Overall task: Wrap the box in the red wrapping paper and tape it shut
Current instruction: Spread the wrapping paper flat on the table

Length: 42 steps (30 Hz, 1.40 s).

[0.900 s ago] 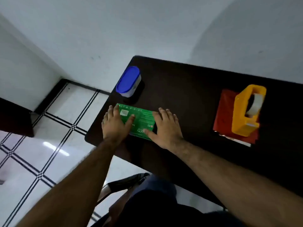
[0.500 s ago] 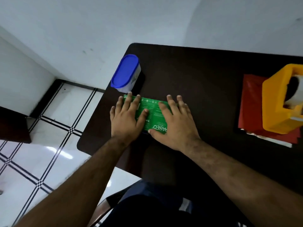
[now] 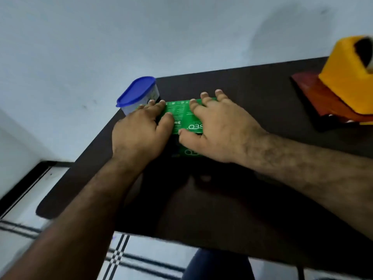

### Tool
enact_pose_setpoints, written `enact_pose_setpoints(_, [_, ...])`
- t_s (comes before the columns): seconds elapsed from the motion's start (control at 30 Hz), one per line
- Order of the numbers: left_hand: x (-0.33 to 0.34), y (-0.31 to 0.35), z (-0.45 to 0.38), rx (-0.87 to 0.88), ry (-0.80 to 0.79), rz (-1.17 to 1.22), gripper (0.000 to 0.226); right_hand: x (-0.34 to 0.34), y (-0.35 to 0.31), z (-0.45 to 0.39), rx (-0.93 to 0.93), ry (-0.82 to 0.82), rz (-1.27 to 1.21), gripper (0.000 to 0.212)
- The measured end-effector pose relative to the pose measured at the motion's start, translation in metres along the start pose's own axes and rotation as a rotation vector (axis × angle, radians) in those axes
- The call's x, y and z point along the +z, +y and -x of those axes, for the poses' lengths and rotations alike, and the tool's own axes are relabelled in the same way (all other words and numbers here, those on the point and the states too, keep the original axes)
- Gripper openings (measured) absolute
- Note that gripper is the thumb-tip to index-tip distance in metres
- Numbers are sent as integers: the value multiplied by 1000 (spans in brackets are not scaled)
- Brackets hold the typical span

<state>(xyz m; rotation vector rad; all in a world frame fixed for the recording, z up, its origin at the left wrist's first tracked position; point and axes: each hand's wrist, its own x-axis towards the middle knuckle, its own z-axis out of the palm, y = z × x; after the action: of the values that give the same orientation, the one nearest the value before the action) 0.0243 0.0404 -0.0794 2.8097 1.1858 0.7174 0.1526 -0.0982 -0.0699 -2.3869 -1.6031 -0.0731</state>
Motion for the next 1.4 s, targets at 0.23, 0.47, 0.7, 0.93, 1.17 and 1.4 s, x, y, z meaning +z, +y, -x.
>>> enact_pose_setpoints(0.23, [-4,-24,15,231,44,-13,74,10,-46,34,240,239,112,82])
enact_pose_setpoints(0.47, [-23,-40,24,229,-44,-17,84,7,-76,37,292,145,41,72])
enact_pose_setpoints(0.7, [-24,-95,21,179,42,-25,77,16,-120,16,232,84,46,72])
enact_pose_setpoints(0.93, [-31,-104,14,173,26,-24,47,23,-121,1,130,106,69,73])
enact_pose_setpoints(1.17, [-30,18,20,372,198,214,42,-14,-15,37,163,376,143,69])
enact_pose_setpoints(1.4, [16,171,-3,375,-122,553,21,-49,138,83,524,690,150,54])
